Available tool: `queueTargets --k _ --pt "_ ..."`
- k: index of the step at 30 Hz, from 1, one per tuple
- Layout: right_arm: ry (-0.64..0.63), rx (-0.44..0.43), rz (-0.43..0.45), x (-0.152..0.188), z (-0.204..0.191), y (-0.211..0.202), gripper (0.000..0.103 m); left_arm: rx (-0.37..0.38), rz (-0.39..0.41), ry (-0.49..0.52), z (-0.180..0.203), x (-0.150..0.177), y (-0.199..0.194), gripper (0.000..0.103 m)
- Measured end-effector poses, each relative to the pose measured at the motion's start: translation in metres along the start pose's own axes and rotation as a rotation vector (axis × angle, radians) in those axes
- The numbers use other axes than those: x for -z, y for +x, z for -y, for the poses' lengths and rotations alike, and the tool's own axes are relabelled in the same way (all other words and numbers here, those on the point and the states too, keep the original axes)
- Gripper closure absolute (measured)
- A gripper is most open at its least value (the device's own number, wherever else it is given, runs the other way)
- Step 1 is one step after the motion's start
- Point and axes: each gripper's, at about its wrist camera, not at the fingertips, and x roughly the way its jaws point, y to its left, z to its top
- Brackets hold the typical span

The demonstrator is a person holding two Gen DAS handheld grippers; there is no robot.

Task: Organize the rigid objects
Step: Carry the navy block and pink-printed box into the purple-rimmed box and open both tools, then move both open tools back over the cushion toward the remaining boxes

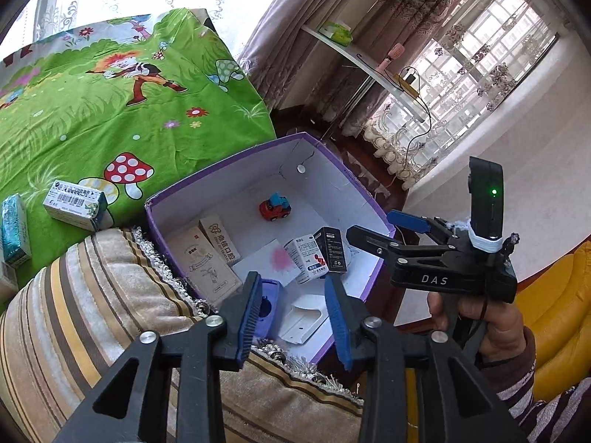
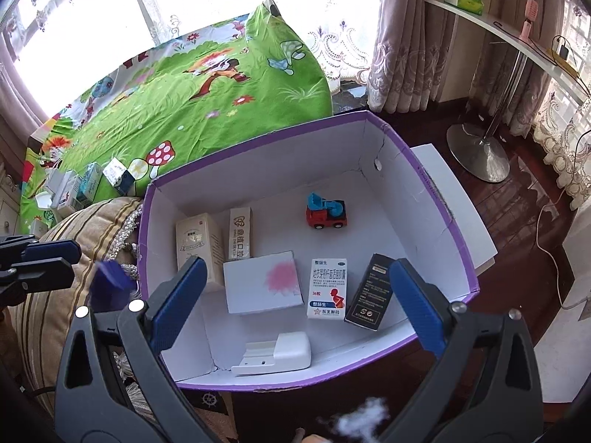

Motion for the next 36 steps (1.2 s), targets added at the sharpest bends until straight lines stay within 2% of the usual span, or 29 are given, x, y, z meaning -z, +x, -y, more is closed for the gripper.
queueTargets --k 2,10,15,17,20,22,27,30,34,36 --pt "0.006 -0.016 0.005 0.0 0.0 -0.001 0.003 0.0 0.008 -0.008 -0.002 0.001 -0.001 0.053" --pt "-0.032 -0.031 0.048 -0.002 -0.015 -0.009 0.003 0.009 0.044 -0.032 -0.011 0.002 -0.016 0.053" --pt "-0.072 -0.007 0.082 -0.006 -0.033 -0.016 0.003 -0.034 0.081 -0.02 -0.015 0.007 -0.032 0.053" --pt "-0.106 0.01 0.1 -0.009 -0.044 -0.019 0.003 -0.068 0.101 -0.017 -0.019 0.01 -0.04 0.053" --pt "-0.141 -0.01 0.122 -0.012 -0.061 -0.023 0.003 -0.132 0.137 -0.024 -0.029 0.014 -0.056 0.052" --pt "-0.159 -0.022 0.147 -0.014 -0.072 -0.028 0.003 -0.183 0.159 -0.033 -0.037 0.018 -0.067 0.047" --pt "-0.181 -0.037 0.202 -0.02 -0.1 -0.035 0.003 -0.389 0.262 -0.054 -0.062 0.036 -0.104 0.041" --pt "-0.239 -0.039 0.233 -0.019 -0.122 -0.038 0.003 -0.49 0.313 -0.044 -0.078 0.053 -0.125 0.04" --pt "-0.312 -0.076 0.217 -0.019 -0.147 -0.036 0.003 -0.529 0.352 -0.119 -0.107 0.076 -0.157 0.038" --pt "-0.326 -0.096 0.214 -0.02 -0.156 -0.035 0.003 -0.576 0.349 -0.154 -0.122 0.087 -0.171 0.029"
